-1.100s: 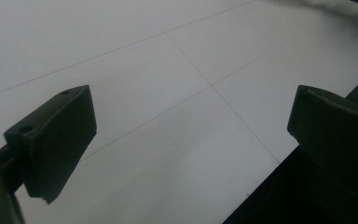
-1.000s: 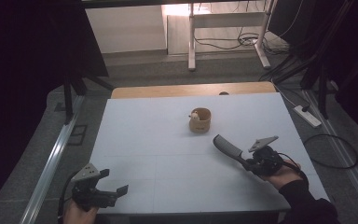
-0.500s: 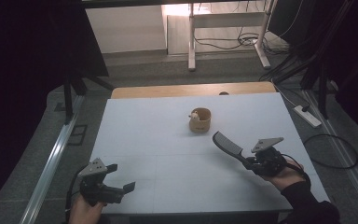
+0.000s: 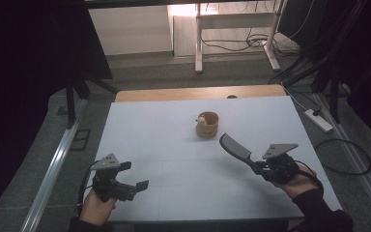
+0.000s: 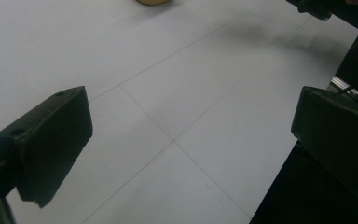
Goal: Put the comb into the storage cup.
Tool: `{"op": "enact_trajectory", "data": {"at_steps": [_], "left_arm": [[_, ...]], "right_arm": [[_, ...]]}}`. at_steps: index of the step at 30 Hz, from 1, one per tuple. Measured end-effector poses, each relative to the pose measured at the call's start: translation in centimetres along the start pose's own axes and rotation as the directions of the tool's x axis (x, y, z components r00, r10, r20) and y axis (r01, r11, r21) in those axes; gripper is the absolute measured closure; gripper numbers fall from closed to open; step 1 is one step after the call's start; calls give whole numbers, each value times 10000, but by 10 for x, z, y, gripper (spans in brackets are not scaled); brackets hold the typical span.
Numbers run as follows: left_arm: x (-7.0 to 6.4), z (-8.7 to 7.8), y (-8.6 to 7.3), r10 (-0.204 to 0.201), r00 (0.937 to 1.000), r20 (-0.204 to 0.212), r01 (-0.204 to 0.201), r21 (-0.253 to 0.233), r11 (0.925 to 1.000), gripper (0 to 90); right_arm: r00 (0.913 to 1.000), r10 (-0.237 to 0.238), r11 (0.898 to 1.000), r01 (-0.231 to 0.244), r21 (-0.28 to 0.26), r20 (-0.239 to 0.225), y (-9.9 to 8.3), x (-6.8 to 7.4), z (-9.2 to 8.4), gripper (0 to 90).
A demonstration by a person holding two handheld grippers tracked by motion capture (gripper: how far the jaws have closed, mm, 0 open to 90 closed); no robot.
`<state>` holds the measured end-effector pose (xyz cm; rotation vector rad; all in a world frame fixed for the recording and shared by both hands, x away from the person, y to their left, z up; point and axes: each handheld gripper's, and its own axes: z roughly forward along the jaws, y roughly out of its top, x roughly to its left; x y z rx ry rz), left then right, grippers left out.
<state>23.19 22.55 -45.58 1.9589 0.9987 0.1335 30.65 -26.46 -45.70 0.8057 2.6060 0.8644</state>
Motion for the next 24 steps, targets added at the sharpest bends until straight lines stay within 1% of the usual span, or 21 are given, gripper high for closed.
{"op": "enact_trajectory", "data": {"at_steps": [5, 8, 10, 12, 18, 24], "left_arm": [[1, 5, 11, -43, 9993, 370, 46, -64, 10000, 0], [0, 10, 18, 25, 9985, 553, -24, -10, 10000, 0], [0, 14, 22, 103, 9977, 677, -105, 26, 9999, 0], [-1, 18, 26, 156, 9971, 750, -164, 102, 9998, 0], [-2, 30, 38, 346, 9956, 871, -369, 252, 9990, 0], [-5, 41, 52, 668, 9906, 1191, -712, 334, 9969, 0]], "right_arm": [[9998, -194, 9994, 193, -278, -29, 1, 3, -3, 730], [9996, -273, 9988, 271, -411, -43, 2, 5, -4, 731], [9991, -427, 9979, 424, -491, -60, 3, 6, -4, 731], [9991, -419, 9979, 415, -494, -67, 3, 7, -5, 730], [9982, -603, 9959, 598, -676, -64, 5, 10, -6, 730], [9960, -895, 9916, 886, -941, -57, 8, 14, -9, 730]]}}
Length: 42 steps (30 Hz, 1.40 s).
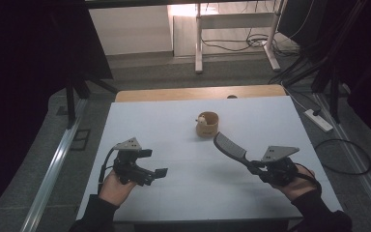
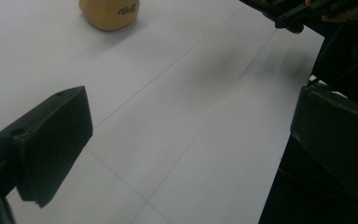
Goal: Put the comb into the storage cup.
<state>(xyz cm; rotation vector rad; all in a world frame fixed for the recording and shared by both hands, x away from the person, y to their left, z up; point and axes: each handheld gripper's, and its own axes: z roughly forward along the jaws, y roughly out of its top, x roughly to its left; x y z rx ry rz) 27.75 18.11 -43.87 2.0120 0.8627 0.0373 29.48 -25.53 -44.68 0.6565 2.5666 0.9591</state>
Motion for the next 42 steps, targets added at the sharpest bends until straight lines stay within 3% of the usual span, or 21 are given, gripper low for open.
{"op": "enact_trajectory", "data": {"at_steps": [13, 24, 33, 42], "left_arm": [[2, 19, 19, 185, 9973, 708, -200, 196, 9996, 0], [1, 34, 35, 289, 9911, 1297, -347, 427, 9985, 0], [-2, 47, 48, 339, 9814, 1890, -455, 574, 9973, 0], [2, 56, 55, 86, 9706, 2404, -241, 616, 9978, 0]], "right_arm": [[9986, -523, 9976, 521, -453, -36, 5, 7, -2, 731], [9951, -980, 9911, 963, -921, -143, 12, 16, -3, 730], [9906, -1356, 9831, 1322, -1264, -186, 15, 21, -4, 731], [9851, -1694, 9749, 1632, -1516, -286, 20, 27, -2, 731]]}}
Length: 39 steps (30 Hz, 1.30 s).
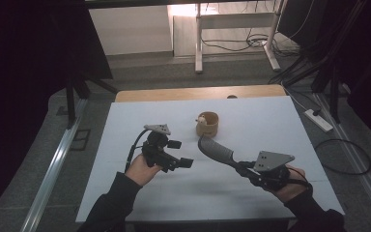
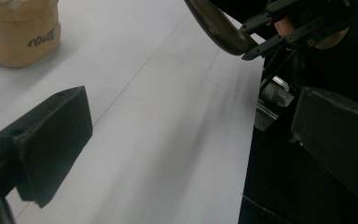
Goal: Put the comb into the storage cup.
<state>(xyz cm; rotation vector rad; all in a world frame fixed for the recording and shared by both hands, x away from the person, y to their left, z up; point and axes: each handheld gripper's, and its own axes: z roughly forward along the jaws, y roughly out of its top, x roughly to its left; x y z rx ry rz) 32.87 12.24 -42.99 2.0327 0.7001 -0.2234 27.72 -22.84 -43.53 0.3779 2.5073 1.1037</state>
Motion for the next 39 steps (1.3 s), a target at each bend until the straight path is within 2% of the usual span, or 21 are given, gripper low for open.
{"op": "enact_trajectory", "data": {"at_steps": [15, 22, 34, 39], "left_arm": [[3, 16, 7, -452, 9964, 716, 434, 267, 9987, 0], [4, 19, 9, -728, 9922, 1010, 706, 254, 9972, 0], [5, 25, 11, -1179, 9855, 1217, 1128, 483, 9924, 0], [7, 27, 11, -1350, 9790, 1527, 1280, 546, 9903, 0]], "right_arm": [[9989, -442, 9984, 438, -355, -126, 6, 6, 3, 730], [9976, -672, 9968, 666, -444, -135, 9, 8, 5, 731], [9938, -1113, 9925, 1109, -516, -47, 12, 13, 8, 731], [9927, -1202, 9912, 1200, -558, -7, 13, 13, 8, 731]]}}
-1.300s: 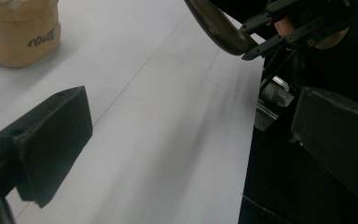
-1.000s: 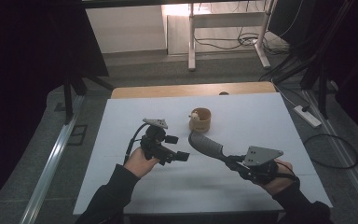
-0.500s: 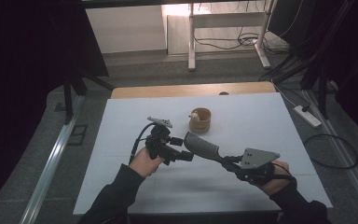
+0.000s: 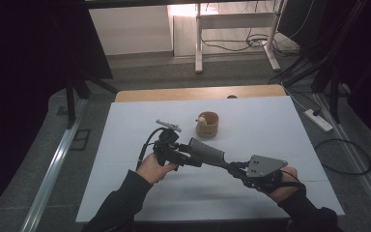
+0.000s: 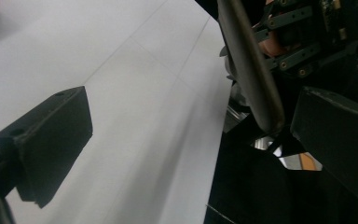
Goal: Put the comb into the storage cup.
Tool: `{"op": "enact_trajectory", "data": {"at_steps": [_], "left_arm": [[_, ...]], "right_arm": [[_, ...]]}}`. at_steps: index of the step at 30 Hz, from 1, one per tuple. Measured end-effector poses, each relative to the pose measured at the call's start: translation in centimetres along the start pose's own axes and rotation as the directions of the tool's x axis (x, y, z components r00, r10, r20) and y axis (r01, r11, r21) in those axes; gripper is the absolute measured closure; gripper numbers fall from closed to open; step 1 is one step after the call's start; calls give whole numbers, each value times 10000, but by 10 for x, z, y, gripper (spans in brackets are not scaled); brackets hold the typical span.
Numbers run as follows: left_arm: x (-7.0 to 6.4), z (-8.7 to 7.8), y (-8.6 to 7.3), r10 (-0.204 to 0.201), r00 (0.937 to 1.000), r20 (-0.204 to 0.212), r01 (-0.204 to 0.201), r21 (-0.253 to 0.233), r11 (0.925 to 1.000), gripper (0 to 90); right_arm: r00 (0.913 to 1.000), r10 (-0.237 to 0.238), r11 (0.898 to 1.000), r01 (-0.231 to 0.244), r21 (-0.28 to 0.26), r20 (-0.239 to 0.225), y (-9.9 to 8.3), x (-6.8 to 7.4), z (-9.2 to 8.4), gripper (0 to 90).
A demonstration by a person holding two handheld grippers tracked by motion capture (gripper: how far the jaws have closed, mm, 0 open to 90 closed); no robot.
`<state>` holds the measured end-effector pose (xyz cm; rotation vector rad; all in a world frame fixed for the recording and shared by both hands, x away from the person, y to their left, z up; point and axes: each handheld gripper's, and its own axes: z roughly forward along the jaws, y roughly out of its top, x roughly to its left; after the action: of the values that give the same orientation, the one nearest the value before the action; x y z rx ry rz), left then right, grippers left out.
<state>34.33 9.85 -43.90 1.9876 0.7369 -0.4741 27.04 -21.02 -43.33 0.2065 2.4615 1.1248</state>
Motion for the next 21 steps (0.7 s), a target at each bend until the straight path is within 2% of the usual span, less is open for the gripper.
{"op": "enact_trajectory", "data": {"at_steps": [2, 4, 9, 13, 16, 21], "left_arm": [[0, 0, 0, -74, 9999, 142, 74, 0, 10000, 0], [-1, 0, 1, -119, 9998, 188, 119, -1, 9999, 42], [1, -3, 1, -530, 9969, 584, 532, -11, 9986, 332], [1, -5, 0, -704, 9925, 1002, 709, -20, 9975, 517], [1, -5, 0, -838, 9889, 1230, 844, -1, 9964, 623], [2, -5, 0, -1165, 9785, 1701, 1199, -97, 9927, 755]], "right_arm": [[10000, -45, 10000, 45, 7, 8, 0, 0, 0, 731], [10000, -88, 10000, 88, 3, 23, 0, 1, 1, 731], [9998, -169, 9999, 169, -18, 58, 0, 1, 1, 730], [9996, -274, 9996, 274, 36, 107, 1, 1, 2, 730], [9994, -322, 9995, 321, 66, 149, 0, 1, 3, 730], [9990, -397, 9992, 396, 76, 217, 0, 1, 3, 730]]}}
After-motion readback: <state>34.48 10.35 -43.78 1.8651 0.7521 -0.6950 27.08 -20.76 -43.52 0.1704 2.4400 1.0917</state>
